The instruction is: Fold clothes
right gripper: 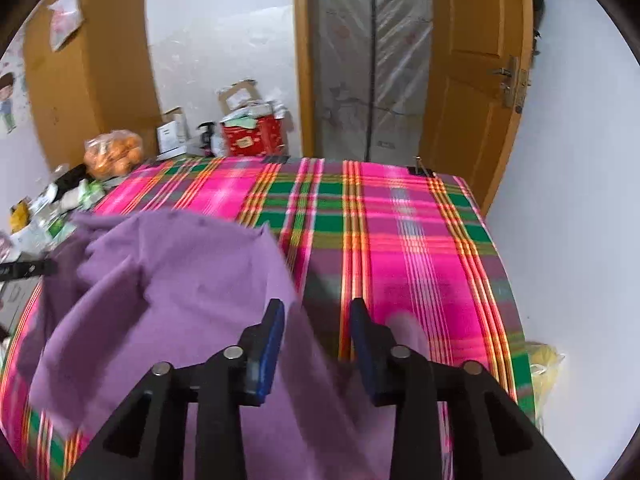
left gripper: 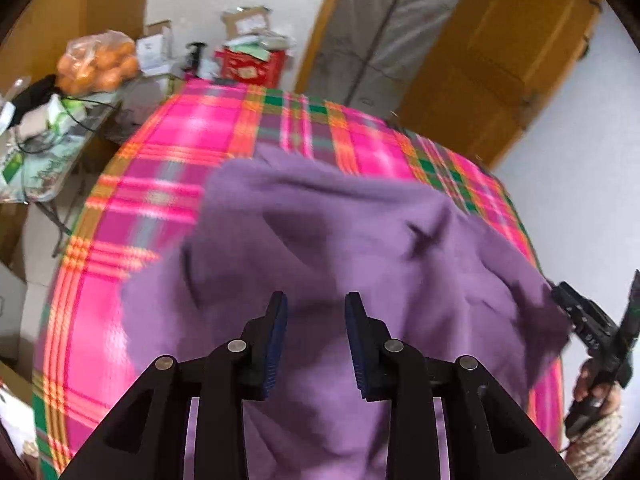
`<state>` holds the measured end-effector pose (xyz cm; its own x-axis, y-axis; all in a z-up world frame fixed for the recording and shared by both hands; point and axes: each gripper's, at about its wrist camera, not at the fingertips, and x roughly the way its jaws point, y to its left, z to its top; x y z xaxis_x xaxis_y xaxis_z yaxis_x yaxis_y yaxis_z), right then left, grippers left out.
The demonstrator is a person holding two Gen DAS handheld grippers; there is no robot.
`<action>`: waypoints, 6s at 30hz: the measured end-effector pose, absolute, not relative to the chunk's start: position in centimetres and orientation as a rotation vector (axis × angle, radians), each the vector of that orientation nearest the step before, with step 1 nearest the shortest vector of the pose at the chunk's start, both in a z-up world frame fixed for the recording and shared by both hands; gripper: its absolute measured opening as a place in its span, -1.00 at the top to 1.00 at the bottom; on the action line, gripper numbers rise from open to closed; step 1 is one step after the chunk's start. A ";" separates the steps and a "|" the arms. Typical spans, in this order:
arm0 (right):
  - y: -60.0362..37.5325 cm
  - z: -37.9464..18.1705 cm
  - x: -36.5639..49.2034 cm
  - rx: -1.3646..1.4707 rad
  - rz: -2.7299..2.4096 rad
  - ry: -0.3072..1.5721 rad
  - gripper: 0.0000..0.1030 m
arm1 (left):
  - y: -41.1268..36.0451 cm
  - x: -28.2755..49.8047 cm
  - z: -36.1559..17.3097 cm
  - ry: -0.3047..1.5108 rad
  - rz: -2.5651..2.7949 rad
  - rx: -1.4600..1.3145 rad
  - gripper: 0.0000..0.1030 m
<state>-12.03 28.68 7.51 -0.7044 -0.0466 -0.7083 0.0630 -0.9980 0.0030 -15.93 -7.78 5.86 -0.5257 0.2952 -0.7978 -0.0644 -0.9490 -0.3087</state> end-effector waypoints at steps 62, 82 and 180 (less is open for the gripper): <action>34.4 4.8 -21.6 1.308 -3.276 0.873 0.87 | 0.0 -11.5 0.4 -0.235 2.335 -1.479 0.39; 36.9 8.8 -16.2 1.588 -3.064 -0.149 0.58 | -4.1 -8.3 1.6 -0.360 2.329 -1.492 0.38; 16.9 1.2 -3.1 1.197 -2.478 -0.255 0.26 | -6.5 -9.2 1.9 -0.546 2.466 -1.561 0.38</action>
